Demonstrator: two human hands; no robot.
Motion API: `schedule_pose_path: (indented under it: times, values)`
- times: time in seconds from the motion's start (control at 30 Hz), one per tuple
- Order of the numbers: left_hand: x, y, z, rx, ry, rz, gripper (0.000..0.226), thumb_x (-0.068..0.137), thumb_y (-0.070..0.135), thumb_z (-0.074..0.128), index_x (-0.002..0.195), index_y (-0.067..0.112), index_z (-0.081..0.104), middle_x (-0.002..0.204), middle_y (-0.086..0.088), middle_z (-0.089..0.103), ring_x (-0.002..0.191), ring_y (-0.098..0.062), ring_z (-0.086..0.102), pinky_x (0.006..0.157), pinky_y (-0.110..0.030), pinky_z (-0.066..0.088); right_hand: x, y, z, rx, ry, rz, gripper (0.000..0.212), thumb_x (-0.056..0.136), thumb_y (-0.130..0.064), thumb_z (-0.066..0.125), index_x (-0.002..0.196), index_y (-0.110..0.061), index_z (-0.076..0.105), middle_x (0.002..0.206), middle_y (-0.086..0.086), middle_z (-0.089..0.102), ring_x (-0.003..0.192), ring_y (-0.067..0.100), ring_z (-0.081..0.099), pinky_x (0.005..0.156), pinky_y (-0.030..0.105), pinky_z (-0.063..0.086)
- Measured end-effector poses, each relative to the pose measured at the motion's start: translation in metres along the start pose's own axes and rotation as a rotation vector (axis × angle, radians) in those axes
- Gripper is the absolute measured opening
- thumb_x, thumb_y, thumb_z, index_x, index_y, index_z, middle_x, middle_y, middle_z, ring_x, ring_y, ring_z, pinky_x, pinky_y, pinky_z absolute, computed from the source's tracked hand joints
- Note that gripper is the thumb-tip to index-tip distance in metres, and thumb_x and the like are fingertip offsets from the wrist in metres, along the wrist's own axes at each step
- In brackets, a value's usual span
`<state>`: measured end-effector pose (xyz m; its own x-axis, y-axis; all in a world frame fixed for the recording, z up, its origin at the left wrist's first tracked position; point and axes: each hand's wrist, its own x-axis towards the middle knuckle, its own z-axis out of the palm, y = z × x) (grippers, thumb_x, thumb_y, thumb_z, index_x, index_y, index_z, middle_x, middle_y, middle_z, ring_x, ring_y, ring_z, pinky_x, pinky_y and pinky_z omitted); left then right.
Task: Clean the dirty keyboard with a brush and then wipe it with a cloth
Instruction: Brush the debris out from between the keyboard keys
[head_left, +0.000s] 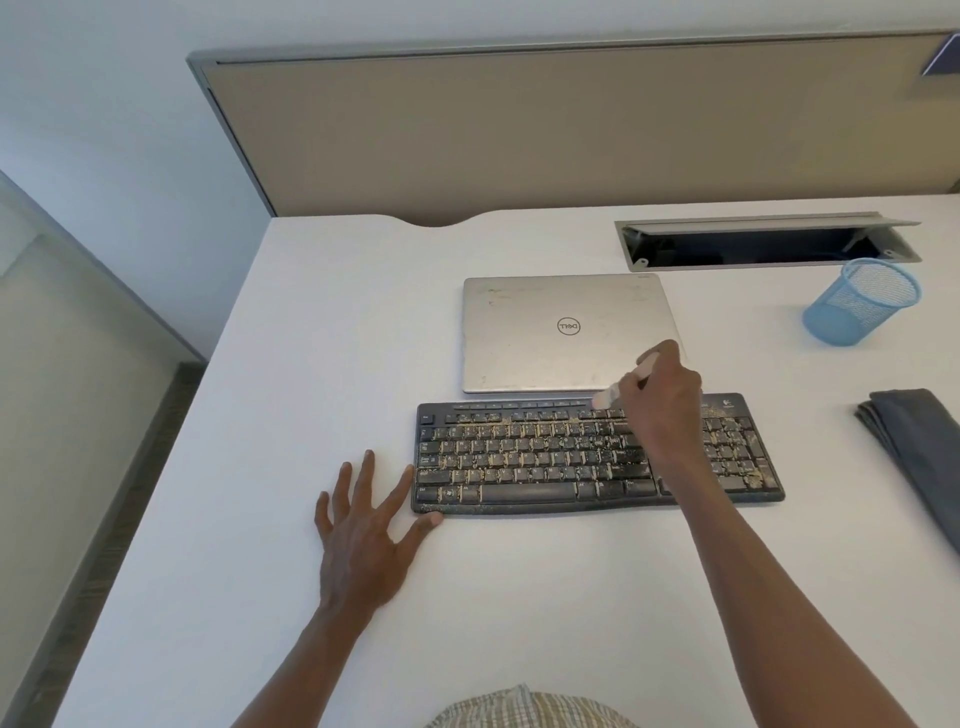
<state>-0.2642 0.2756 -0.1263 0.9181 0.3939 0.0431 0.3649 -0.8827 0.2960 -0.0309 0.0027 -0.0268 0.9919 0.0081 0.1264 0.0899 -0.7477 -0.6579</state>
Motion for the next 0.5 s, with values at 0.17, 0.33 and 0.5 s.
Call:
schedule_pose_path:
  times: [0.17, 0.33, 0.5]
  values:
    - [0.0, 0.0, 0.0, -0.008, 0.012, 0.008, 0.075, 0.089, 0.084, 0.027, 0.147, 0.041, 0.05, 0.167, -0.008, 0.024, 0.155, -0.034, 0.015, 0.12, -0.06, 0.017, 0.002, -0.007, -0.005, 0.054, 0.083, -0.025, 0.014, 0.093, -0.008, 0.054, 0.105, -0.008, 0.047, 0.082, 0.007, 0.06, 0.065, 0.022, 0.06, 0.048, 0.029, 0.047]
    - [0.0, -0.001, 0.001, -0.002, 0.004, 0.006, 0.074, 0.089, 0.083, 0.028, 0.147, 0.042, 0.049, 0.167, -0.008, 0.023, 0.155, -0.033, 0.014, 0.12, -0.059, 0.016, -0.008, -0.012, 0.008, 0.066, 0.015, -0.051, 0.015, 0.094, -0.009, 0.054, 0.106, -0.006, 0.046, 0.084, 0.009, 0.06, 0.064, 0.02, 0.058, 0.045, 0.022, 0.042]
    - [0.0, -0.001, 0.0, 0.0, -0.003, -0.002, 0.075, 0.088, 0.084, 0.028, 0.148, 0.043, 0.047, 0.168, -0.007, 0.021, 0.155, -0.032, 0.011, 0.121, -0.058, 0.015, -0.003, -0.012, 0.003, 0.065, 0.02, -0.033, 0.017, 0.093, -0.009, 0.056, 0.107, -0.006, 0.048, 0.086, 0.009, 0.06, 0.067, 0.023, 0.061, 0.048, 0.024, 0.043]
